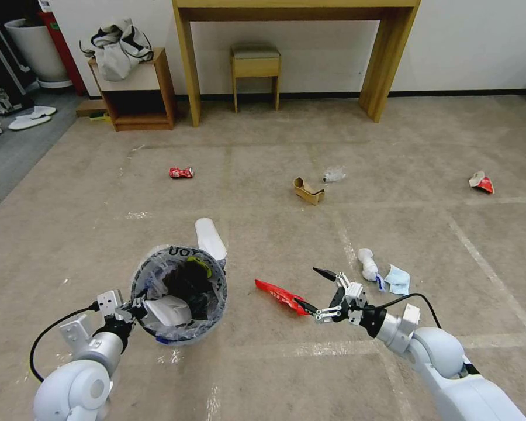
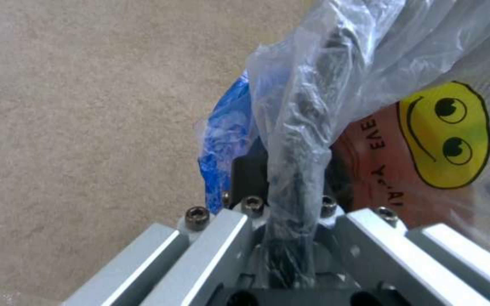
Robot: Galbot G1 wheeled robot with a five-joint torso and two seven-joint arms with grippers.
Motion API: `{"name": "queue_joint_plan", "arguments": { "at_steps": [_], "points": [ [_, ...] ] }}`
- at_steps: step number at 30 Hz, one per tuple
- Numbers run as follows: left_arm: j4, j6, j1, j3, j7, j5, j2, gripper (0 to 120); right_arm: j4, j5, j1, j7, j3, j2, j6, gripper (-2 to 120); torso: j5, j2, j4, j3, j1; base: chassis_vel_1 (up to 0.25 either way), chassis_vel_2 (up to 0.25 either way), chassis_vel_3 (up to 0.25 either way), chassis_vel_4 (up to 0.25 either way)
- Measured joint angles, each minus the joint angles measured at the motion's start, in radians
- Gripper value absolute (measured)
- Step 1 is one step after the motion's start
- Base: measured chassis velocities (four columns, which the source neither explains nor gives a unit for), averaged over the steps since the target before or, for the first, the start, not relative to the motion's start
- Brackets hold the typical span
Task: Pick up the trash bin and place the garbage on the floor into it.
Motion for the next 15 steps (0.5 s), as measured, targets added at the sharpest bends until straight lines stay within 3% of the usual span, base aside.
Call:
{"name": "queue_joint_plan", "arguments": {
  "at_steps": [8, 15],
  "points": [
    [0.0, -0.003, -0.001, 0.004, 0.002, 0.005, -0.004, 0, 0.002, 0.007, -0.004, -0.004, 0.003, -0.005, 0.007, 100, 0.0, 0.0, 0.0, 0.0, 0.0, -0.083, 0.06, 0.062, -0.08],
    [-0.004, -0.006, 0.0, 0.004, 0.003, 0.005, -0.004, 0, 0.01, 0.013, -0.005, 0.003, 0.0, -0.008, 0.016, 100, -0.0003, 0.0, 0.0, 0.0, 0.0, -0.201, 0.207, 0.204, -0.208]
  ]
}}
